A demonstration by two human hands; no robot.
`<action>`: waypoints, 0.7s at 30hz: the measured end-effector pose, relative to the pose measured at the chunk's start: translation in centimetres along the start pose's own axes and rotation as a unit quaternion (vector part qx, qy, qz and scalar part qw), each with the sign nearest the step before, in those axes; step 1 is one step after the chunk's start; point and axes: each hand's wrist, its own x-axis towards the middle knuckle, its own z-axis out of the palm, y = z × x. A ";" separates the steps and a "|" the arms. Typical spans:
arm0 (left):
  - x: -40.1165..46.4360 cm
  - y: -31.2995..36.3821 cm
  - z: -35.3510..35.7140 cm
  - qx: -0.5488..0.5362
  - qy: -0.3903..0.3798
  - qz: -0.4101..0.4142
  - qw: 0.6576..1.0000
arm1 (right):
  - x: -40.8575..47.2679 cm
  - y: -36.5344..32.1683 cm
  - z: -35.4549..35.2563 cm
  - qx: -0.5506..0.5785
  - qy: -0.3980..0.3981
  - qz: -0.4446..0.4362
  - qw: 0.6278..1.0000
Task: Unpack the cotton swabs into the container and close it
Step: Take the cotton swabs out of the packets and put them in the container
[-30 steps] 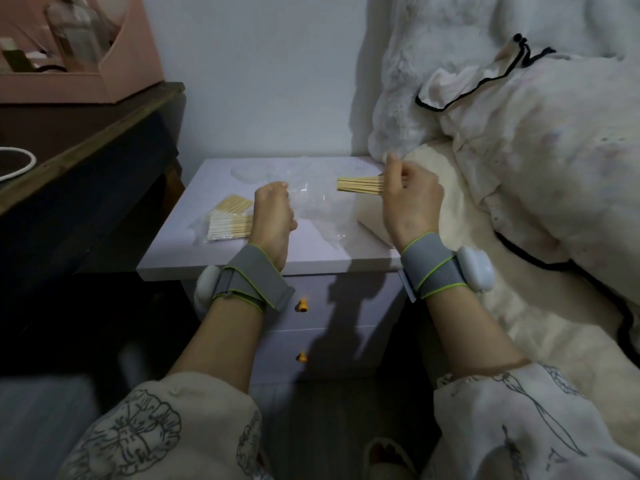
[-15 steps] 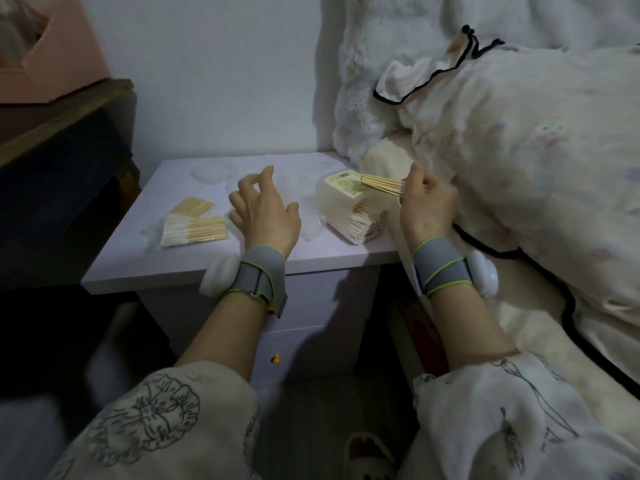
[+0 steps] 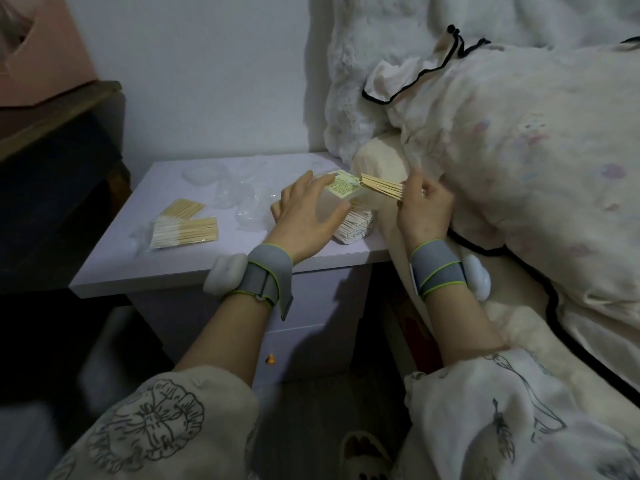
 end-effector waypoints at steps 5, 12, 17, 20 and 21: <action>0.3 -0.1 -0.1 -0.112 0.049 -0.022 0.992 | -0.1 -0.2 -0.3 -0.019 0.024 -0.006 0.999; 0.5 0.0 -0.4 -0.159 0.126 -0.070 0.977 | -0.7 0.0 0.6 -0.126 0.025 -0.116 0.985; -0.2 1.1 -0.2 -0.182 0.128 -0.054 0.974 | -1.5 -0.6 2.2 -0.193 -0.041 -0.159 0.967; -0.3 0.9 -0.4 -0.201 0.132 -0.065 0.969 | -1.8 -1.0 2.5 -0.181 -0.041 -0.135 0.973; -0.3 0.8 -0.6 -0.208 0.134 -0.071 0.966 | -1.8 -1.2 2.4 -0.176 -0.032 -0.133 0.975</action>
